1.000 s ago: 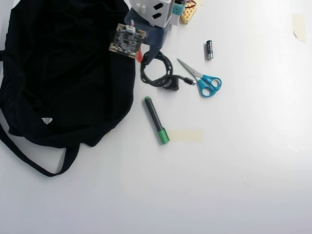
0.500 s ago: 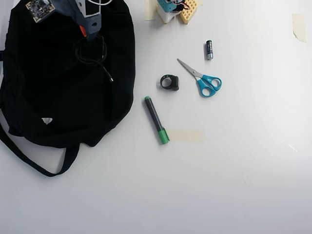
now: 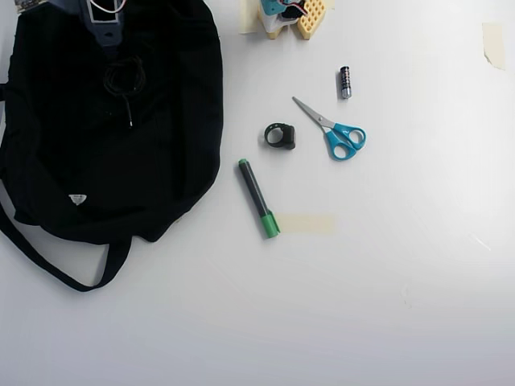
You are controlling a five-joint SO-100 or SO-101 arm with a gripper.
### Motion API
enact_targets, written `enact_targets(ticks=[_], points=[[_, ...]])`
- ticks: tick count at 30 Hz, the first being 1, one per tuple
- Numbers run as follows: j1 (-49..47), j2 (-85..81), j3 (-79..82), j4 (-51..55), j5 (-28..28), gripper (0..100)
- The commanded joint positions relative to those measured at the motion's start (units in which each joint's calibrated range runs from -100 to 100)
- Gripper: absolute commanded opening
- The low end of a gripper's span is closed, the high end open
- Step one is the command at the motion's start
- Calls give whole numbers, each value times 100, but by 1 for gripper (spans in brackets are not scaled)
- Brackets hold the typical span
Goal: Put the cable into the black bag
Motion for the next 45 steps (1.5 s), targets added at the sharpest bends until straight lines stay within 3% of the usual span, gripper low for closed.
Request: enact_targets(ticks=[1, 5, 6, 8, 12, 17, 23, 39, 45], points=[[3, -80, -208, 50, -61, 24], [-110, -212, -289, 455, -66, 24], [-244, -212, -289, 532, -71, 20], [-476, -229, -289, 644, -76, 2], [-1284, -1797, -217, 1402, -82, 2], [-3655, -4569, 1014, 1531, -82, 2], [-5390, -5764, 1742, 1566, -124, 2], [-6527, -8918, 5192, 1273, -76, 2], [-6624, -9914, 6648, 455, -76, 2]])
